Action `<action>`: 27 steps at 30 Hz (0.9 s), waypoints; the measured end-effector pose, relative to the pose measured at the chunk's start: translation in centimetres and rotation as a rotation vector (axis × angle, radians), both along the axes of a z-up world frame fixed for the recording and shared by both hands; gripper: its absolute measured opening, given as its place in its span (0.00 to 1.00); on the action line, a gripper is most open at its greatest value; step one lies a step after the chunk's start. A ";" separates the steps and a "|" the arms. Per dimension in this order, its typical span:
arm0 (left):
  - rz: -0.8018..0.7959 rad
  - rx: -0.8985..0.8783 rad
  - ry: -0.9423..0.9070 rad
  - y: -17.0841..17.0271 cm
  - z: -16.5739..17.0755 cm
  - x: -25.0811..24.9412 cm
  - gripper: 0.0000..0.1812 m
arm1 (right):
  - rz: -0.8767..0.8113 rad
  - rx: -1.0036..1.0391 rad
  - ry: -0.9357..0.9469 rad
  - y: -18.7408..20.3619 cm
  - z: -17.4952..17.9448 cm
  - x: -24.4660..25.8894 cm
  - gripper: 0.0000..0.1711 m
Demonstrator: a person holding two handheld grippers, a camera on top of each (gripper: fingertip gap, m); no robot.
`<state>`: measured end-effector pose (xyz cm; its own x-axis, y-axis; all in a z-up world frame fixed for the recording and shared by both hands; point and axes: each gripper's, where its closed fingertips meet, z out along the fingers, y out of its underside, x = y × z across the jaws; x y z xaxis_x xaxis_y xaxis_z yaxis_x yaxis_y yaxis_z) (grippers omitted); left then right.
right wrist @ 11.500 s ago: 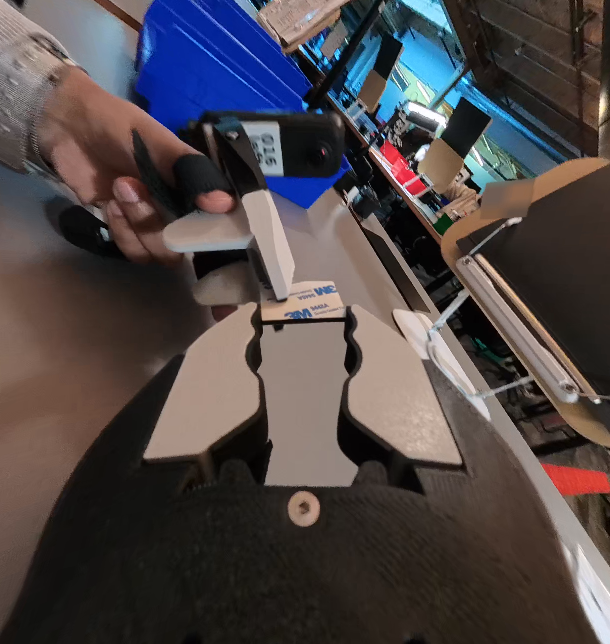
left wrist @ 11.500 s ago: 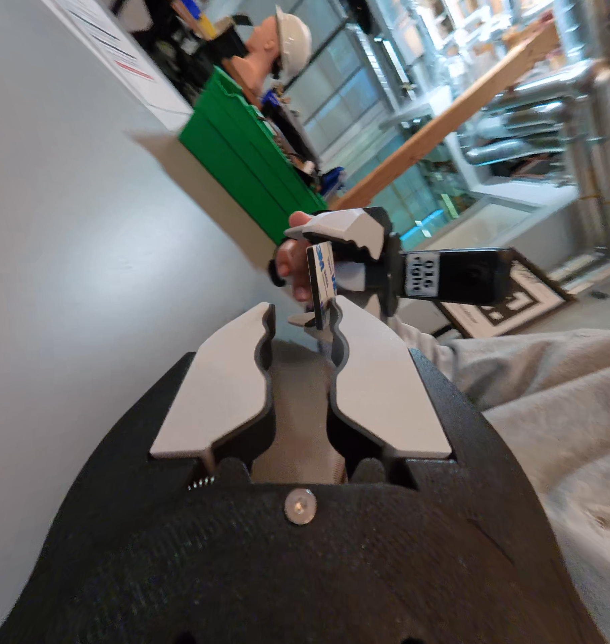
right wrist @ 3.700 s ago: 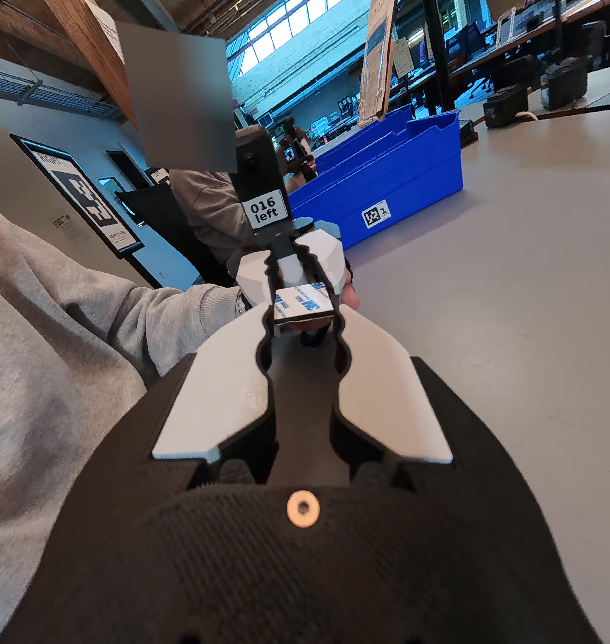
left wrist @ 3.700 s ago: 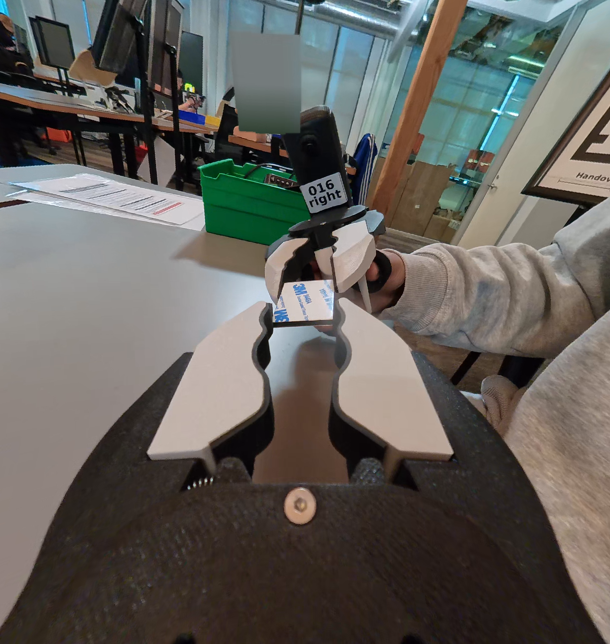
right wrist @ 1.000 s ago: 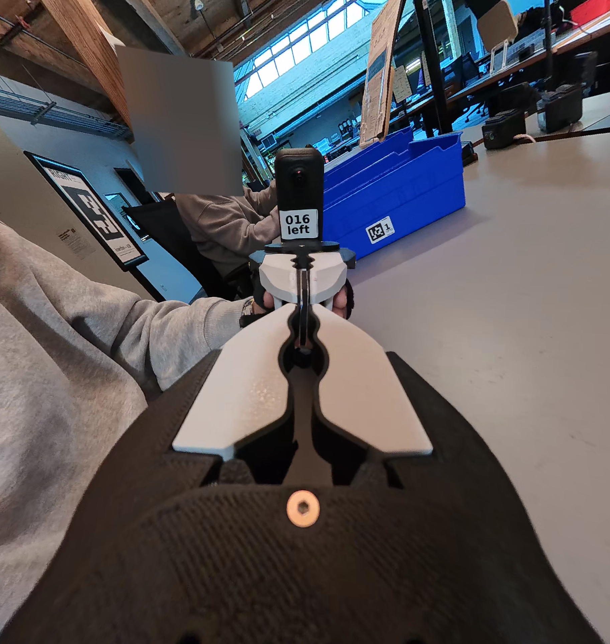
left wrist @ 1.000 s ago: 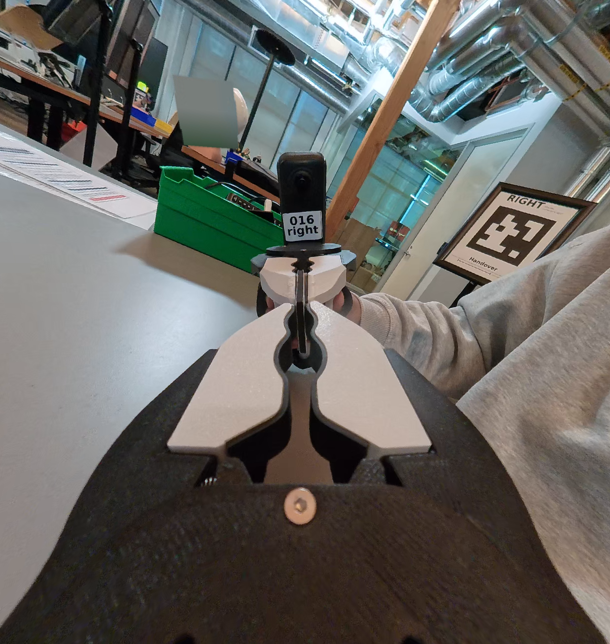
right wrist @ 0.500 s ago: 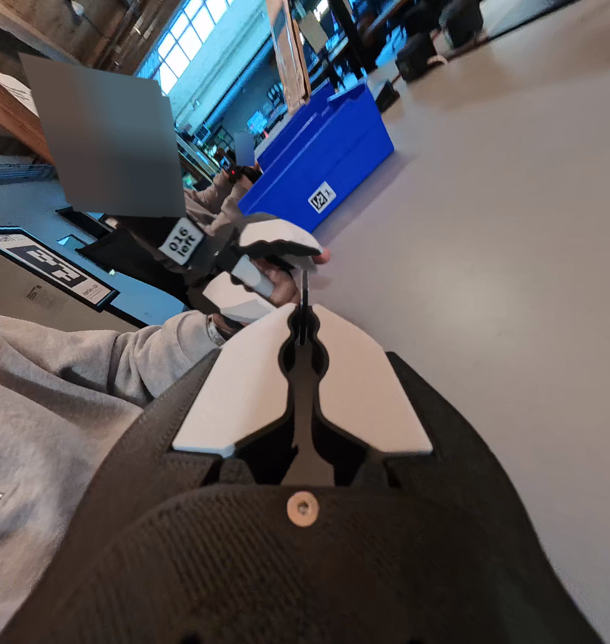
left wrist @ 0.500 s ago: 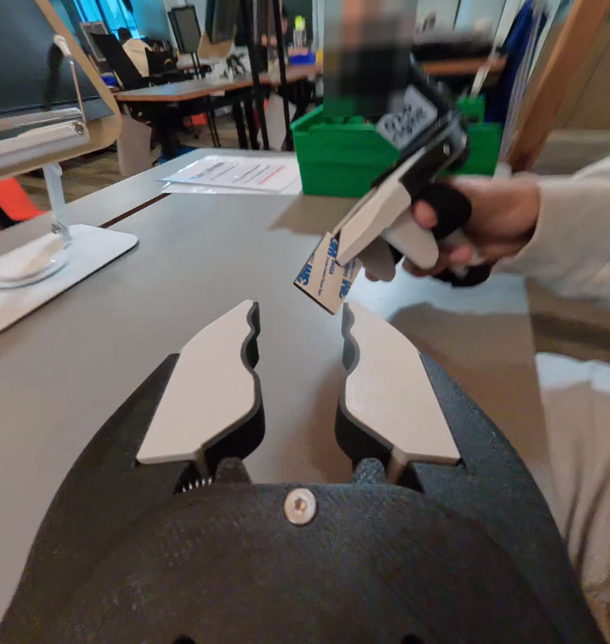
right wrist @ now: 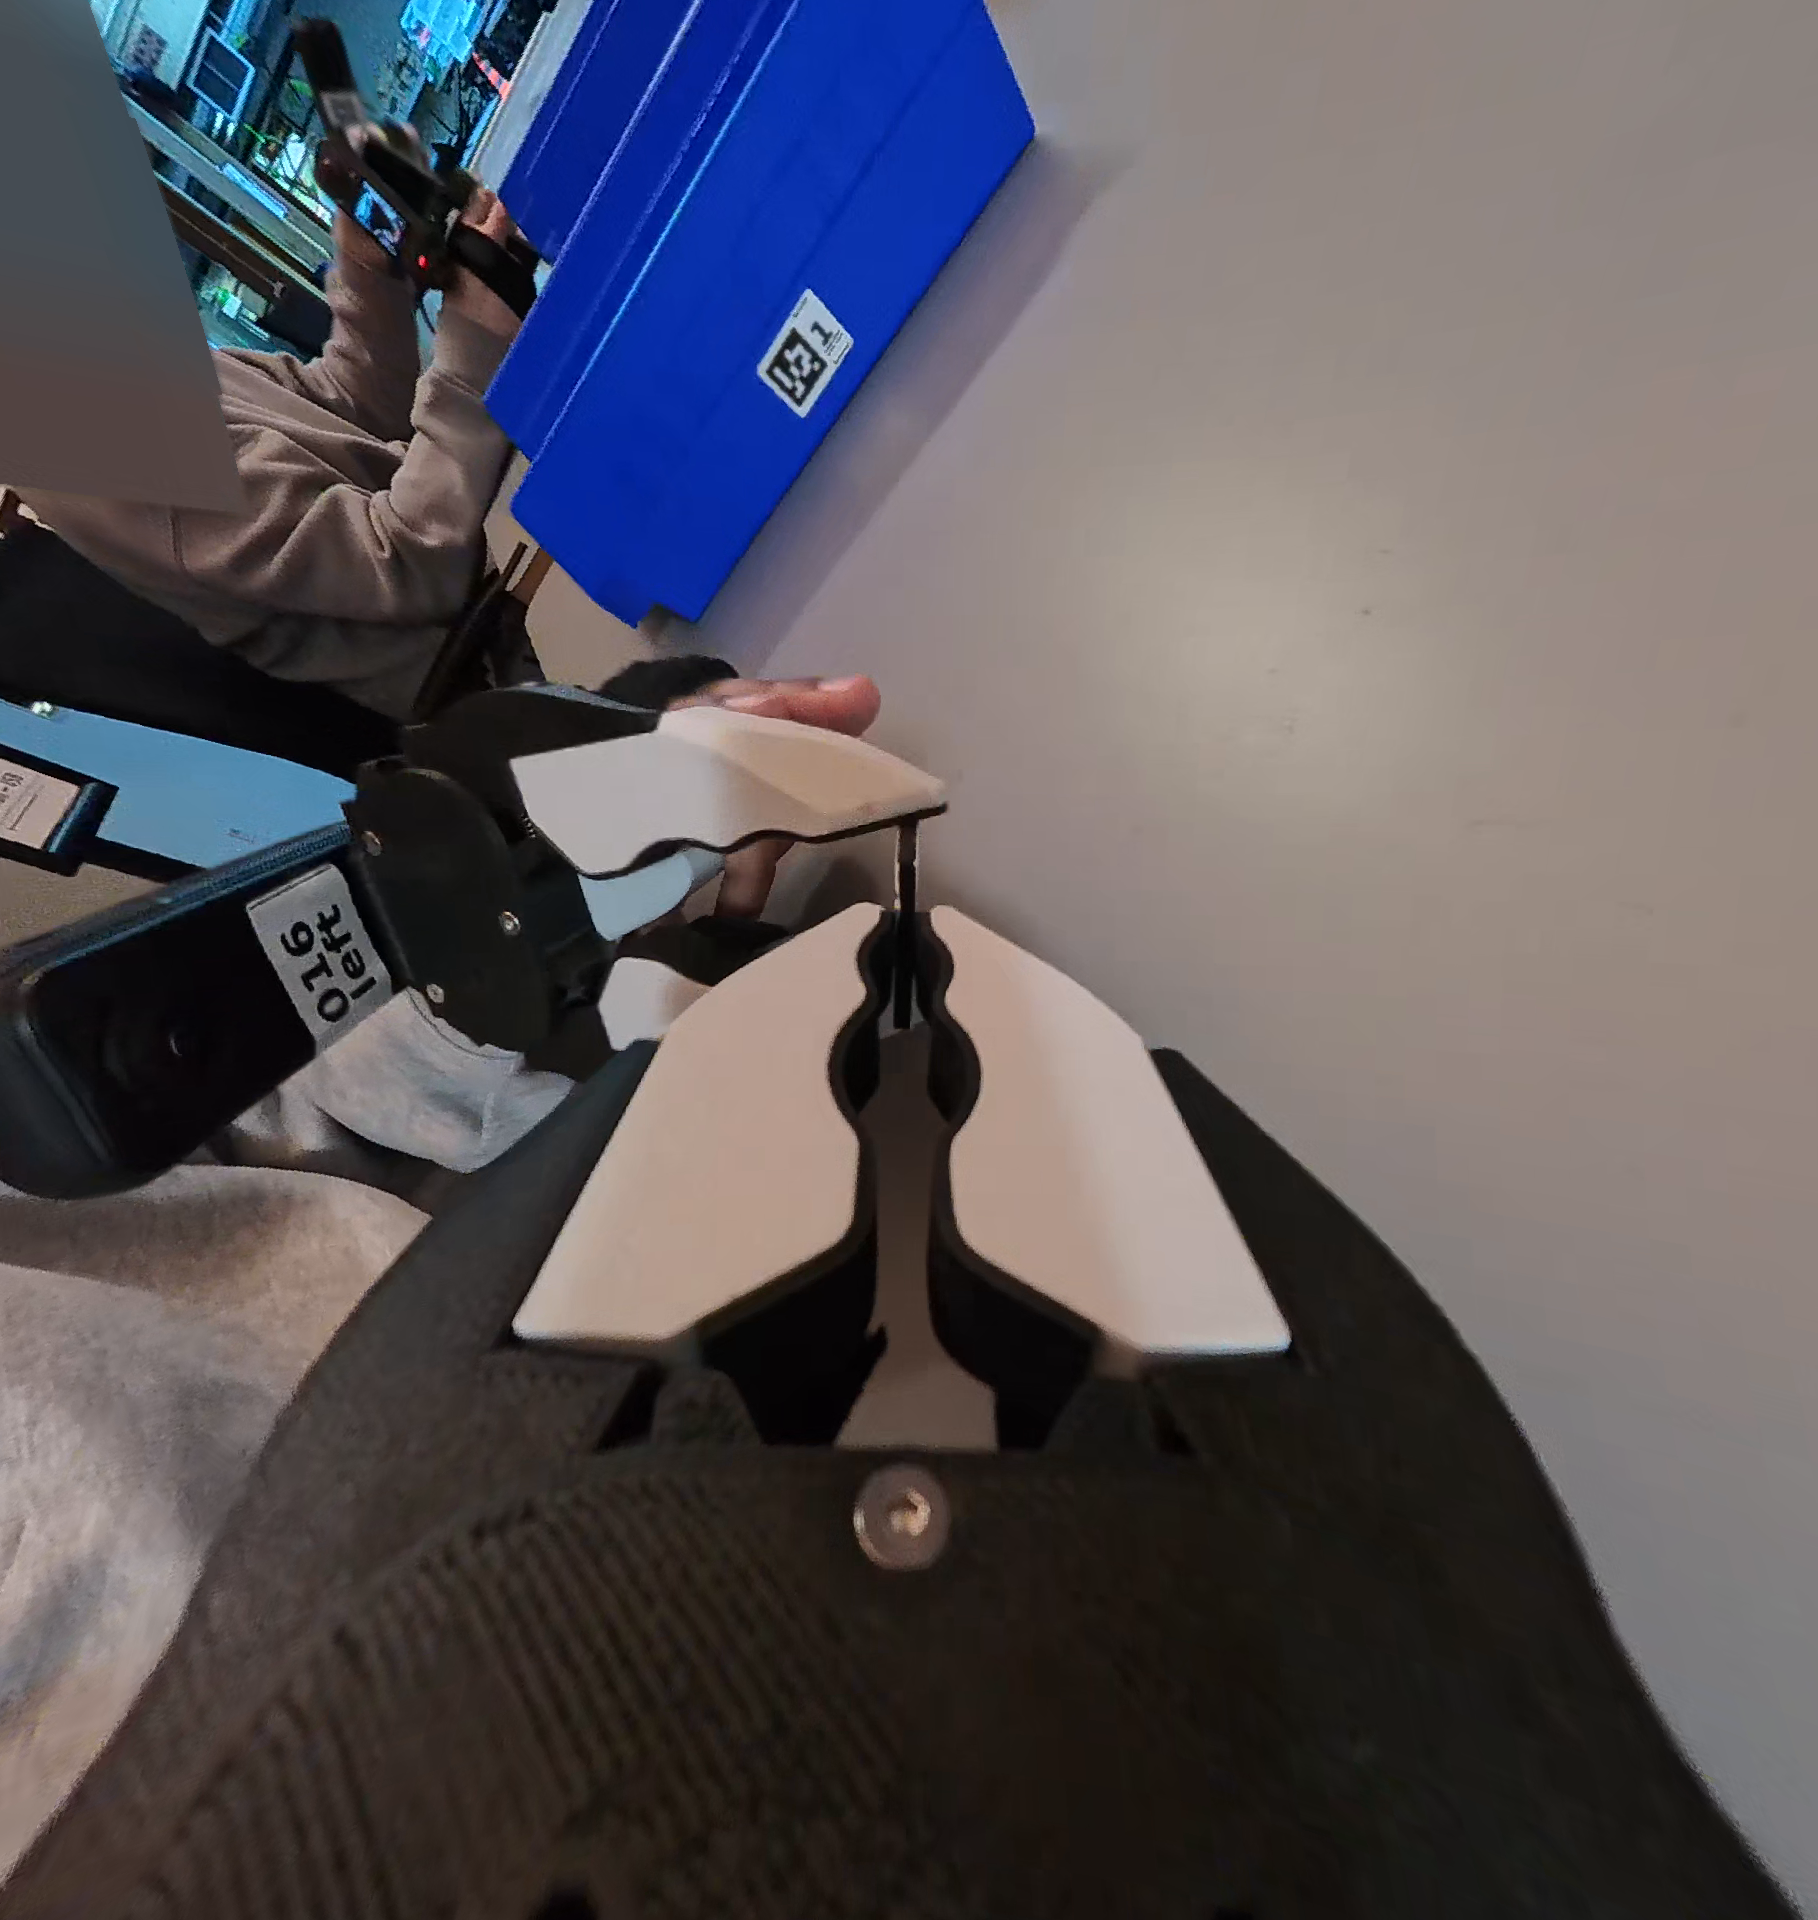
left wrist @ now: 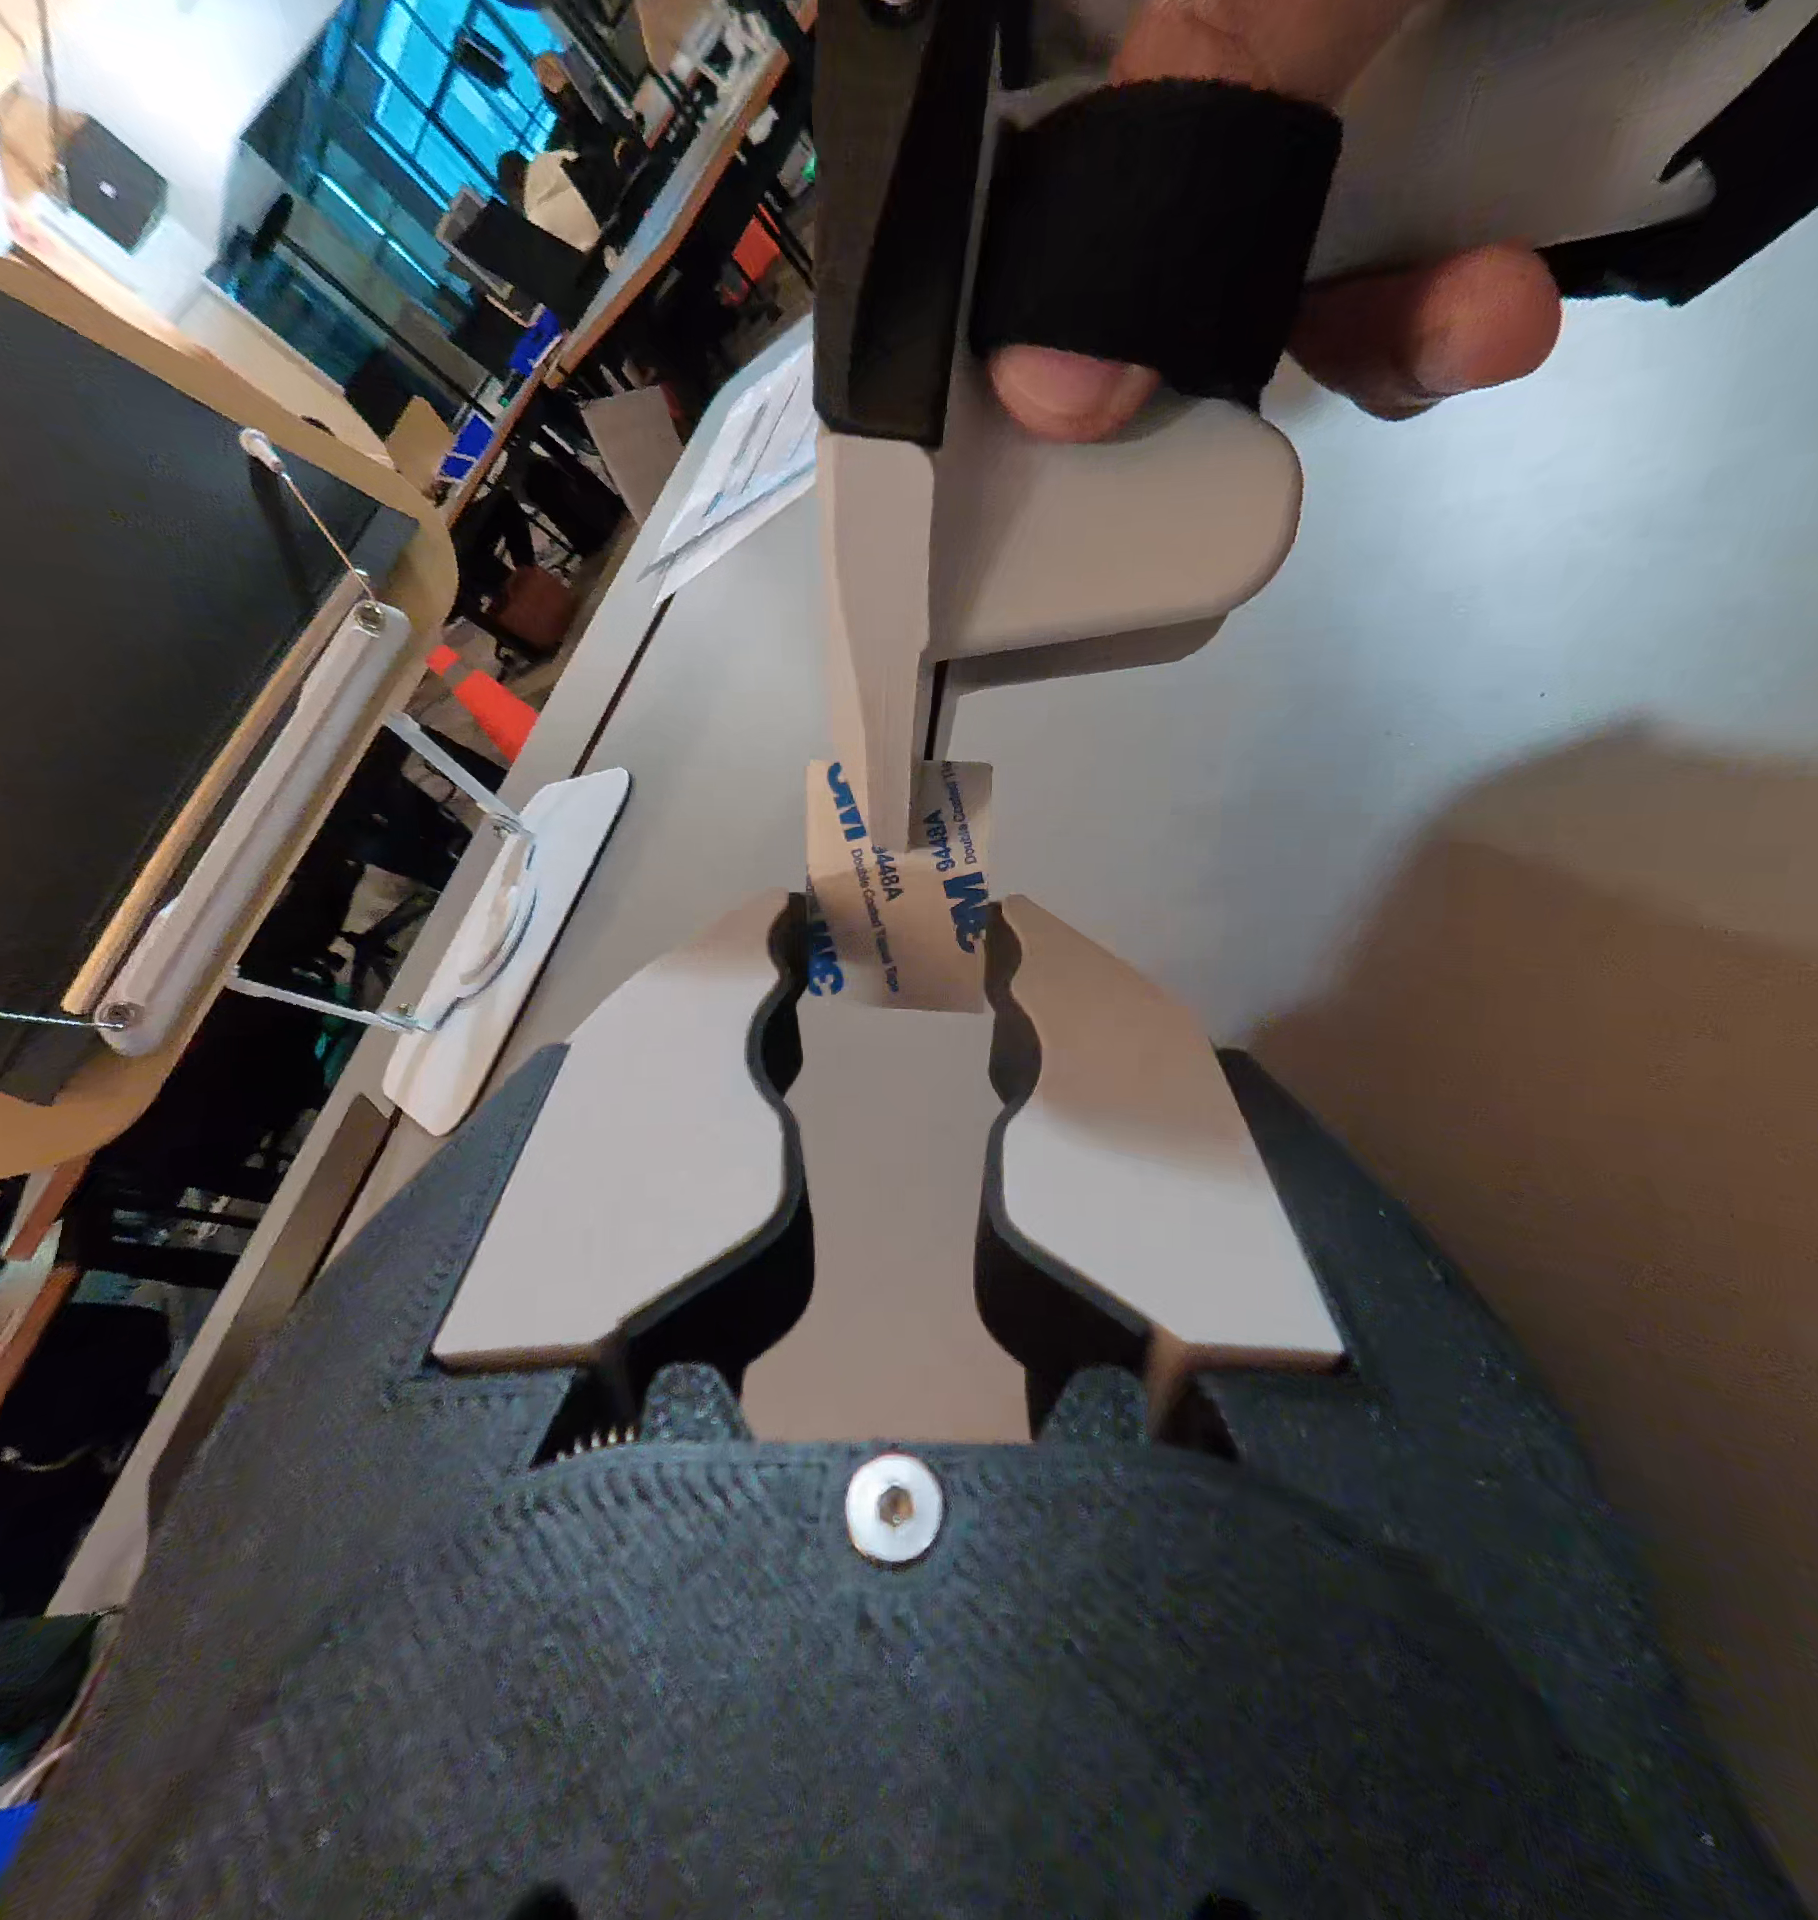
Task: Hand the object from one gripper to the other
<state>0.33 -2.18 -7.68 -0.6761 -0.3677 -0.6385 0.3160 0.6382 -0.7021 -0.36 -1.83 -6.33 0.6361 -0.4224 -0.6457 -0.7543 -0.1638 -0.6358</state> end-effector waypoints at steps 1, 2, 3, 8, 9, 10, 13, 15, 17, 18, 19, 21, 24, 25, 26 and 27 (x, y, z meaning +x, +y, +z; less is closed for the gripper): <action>0.000 -0.003 0.007 0.0 0.1 0.0 0.18 | 0.004 -0.003 -0.018 0.0 0.1 0.0 0.02; 0.006 -0.019 0.012 0.1 0.3 0.1 0.18 | 0.006 0.007 -0.039 0.0 0.3 0.1 0.02; 0.010 -0.036 0.017 0.2 0.6 0.2 0.18 | 0.005 0.033 -0.062 0.1 0.7 0.2 0.03; 0.037 -0.156 0.093 1.0 1.5 0.9 0.18 | -0.059 0.285 -0.197 -0.3 4.9 1.3 0.25; 0.034 -0.220 0.144 1.2 1.9 1.0 0.18 | -0.072 0.331 -0.227 -0.6 5.8 1.4 0.26; 0.018 -0.300 0.215 1.2 2.3 1.0 0.18 | -0.085 0.369 -0.262 -1.0 6.6 1.6 0.27; -0.158 -0.582 0.490 0.9 4.1 -0.3 0.17 | -0.109 0.437 -0.377 -1.9 8.3 1.8 0.31; -0.248 -0.722 0.639 1.3 5.0 -0.6 0.18 | -0.099 0.459 -0.444 -2.1 8.8 1.5 0.32; -0.304 -0.809 0.728 1.7 5.6 -0.6 0.18 | -0.076 0.472 -0.487 -1.9 8.9 1.2 0.32; -0.343 -0.840 0.762 1.8 5.9 -0.9 0.17 | -0.064 0.471 -0.496 -1.7 8.8 1.0 0.33; -0.388 -0.867 0.791 1.9 6.3 -1.3 0.17 | -0.052 0.467 -0.502 -1.6 8.7 0.9 0.34; -0.496 -0.916 0.858 1.9 7.2 -2.3 0.17 | -0.024 0.470 -0.517 -1.3 8.7 0.5 0.34; -0.683 -0.989 0.990 2.1 8.6 -4.2 0.17 | 0.030 0.502 -0.537 -0.8 9.0 -0.5 0.34; -0.751 -1.000 1.038 2.2 9.0 -5.0 0.17 | 0.057 0.516 -0.542 -0.5 9.2 -1.0 0.34; -0.816 -1.007 1.080 2.3 9.3 -5.7 0.17 | 0.094 0.532 -0.545 -0.2 9.4 -1.6 0.33; -0.877 -1.008 1.116 2.4 9.6 -6.4 0.17 | 0.135 0.549 -0.543 0.1 9.5 -2.3 0.32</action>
<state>-6.09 0.19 1.95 -0.7948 0.3916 0.4636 -0.5726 -0.2310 -0.7866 -2.66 -1.74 3.19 0.9458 -0.0289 -0.3233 -0.3102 0.2127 -0.9266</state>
